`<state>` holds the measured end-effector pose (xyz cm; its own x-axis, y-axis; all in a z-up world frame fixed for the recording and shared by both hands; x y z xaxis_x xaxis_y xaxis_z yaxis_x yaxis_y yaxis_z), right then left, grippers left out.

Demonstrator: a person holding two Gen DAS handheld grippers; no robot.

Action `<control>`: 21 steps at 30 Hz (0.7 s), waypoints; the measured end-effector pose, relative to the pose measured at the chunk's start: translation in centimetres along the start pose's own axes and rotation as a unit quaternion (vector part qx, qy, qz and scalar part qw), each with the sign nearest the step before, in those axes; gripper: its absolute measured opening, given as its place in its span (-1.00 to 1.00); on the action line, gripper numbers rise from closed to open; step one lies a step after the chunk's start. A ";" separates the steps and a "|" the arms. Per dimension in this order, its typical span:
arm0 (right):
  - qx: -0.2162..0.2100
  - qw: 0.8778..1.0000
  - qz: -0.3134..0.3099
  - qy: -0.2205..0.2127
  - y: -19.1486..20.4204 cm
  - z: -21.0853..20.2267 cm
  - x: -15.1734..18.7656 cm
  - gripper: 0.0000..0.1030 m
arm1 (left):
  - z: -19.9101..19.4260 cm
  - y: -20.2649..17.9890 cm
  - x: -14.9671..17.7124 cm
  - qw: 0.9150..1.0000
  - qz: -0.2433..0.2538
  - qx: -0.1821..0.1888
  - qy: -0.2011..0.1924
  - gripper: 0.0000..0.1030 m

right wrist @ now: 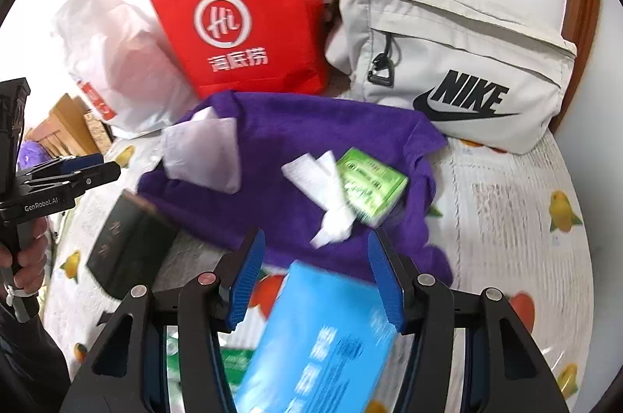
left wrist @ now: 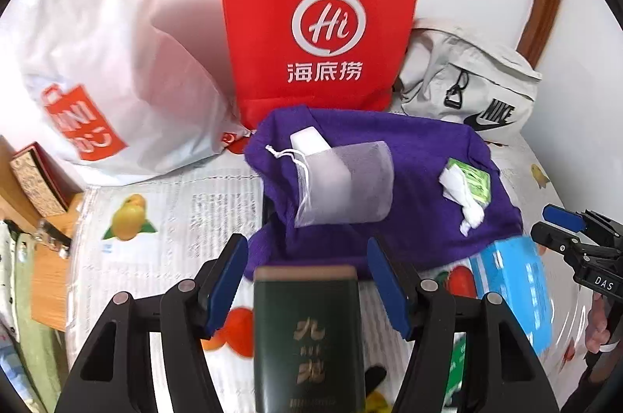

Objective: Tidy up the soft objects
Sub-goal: 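Reach the left gripper to the white persimmon snack packet and grasp it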

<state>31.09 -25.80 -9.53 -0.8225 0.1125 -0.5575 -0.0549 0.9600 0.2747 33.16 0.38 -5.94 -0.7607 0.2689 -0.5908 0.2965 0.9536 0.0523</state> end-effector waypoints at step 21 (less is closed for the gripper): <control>-0.043 0.999 -0.004 -0.015 2.4 -9.6 11.7 0.07 | -7.6 -2.2 15.5 0.996 -0.070 0.018 0.055 0.20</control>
<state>15.93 -24.62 -7.87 -0.8047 0.1146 -0.5825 -0.1103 0.9352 0.3364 16.32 3.51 -9.06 -0.8536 0.1495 -0.4990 0.2025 0.9778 -0.0536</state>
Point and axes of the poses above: each gripper's, at about its wrist camera, not at the fingertips, and z roughly the way its jaws point, y to its left, x to its underside, the point moved 1 cm from there along z, roughly the way its jaws point, and after that the axes turned 9 degrees about z, right-handed, at the moved point
